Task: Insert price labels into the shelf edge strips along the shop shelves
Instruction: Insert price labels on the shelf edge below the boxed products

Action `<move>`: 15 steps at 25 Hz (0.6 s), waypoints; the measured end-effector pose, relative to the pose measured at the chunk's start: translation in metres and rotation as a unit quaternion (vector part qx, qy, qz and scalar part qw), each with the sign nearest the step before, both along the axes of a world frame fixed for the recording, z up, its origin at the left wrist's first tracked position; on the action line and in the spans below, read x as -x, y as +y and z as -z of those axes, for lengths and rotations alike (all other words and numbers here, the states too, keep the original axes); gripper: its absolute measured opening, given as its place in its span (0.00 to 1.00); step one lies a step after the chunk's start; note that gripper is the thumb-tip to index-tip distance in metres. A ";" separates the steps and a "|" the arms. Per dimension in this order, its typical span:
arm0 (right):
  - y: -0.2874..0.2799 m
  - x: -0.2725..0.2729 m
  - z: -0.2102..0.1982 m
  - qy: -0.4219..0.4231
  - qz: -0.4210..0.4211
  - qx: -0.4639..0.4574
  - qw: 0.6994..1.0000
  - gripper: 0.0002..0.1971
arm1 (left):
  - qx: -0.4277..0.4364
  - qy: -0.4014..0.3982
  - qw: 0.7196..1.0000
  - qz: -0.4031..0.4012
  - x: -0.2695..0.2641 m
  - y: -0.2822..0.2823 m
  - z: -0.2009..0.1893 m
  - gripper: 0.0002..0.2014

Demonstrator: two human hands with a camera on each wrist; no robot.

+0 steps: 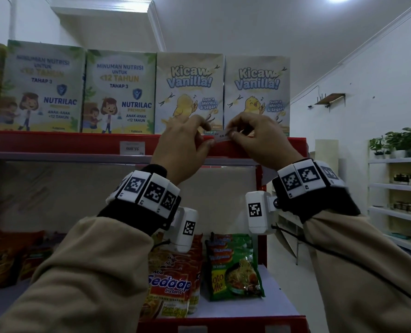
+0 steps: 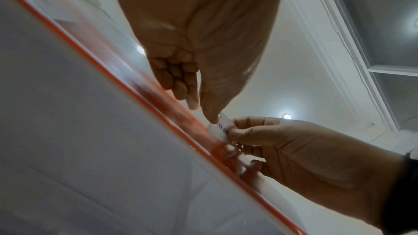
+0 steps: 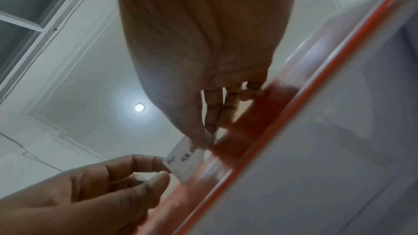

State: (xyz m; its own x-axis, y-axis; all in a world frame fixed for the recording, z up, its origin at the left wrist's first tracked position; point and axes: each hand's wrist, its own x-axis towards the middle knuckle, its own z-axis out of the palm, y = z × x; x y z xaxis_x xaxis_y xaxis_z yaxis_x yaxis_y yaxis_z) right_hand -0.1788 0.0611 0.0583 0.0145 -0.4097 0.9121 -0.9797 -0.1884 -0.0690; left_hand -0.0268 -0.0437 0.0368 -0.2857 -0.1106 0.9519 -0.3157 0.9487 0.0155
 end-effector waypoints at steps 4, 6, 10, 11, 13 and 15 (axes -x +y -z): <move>0.004 0.001 -0.003 0.015 0.024 -0.053 0.998 0.05 | -0.007 -0.019 0.999 -0.025 0.002 0.005 0.001 0.10; 0.007 0.001 -0.005 0.020 0.027 -0.071 0.997 0.05 | -0.006 -0.031 0.999 -0.043 0.003 0.006 0.001 0.11; 0.016 0.001 -0.008 0.038 0.060 -0.108 0.992 0.03 | 0.006 -0.057 0.995 -0.076 0.004 0.008 0.002 0.13; 0.017 0.000 -0.008 0.043 0.068 -0.120 0.989 0.02 | 0.009 -0.058 0.995 -0.081 0.004 0.008 0.002 0.13; 0.019 -0.001 -0.007 0.045 0.079 -0.137 0.986 0.01 | 0.012 -0.055 0.995 -0.086 0.005 0.008 0.002 0.13; 0.021 -0.002 -0.007 0.045 0.089 -0.147 0.984 0.02 | 0.013 -0.048 0.995 -0.086 0.005 0.008 0.003 0.13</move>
State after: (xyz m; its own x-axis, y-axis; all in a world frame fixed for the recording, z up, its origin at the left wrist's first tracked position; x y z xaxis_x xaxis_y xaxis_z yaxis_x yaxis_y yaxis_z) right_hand -0.1768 0.0819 0.0656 -0.0064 -0.6596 0.7516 -1.0000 0.0027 -0.0062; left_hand -0.0318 -0.0354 0.0340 -0.3545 -0.1420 0.9242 -0.4726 0.8801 -0.0460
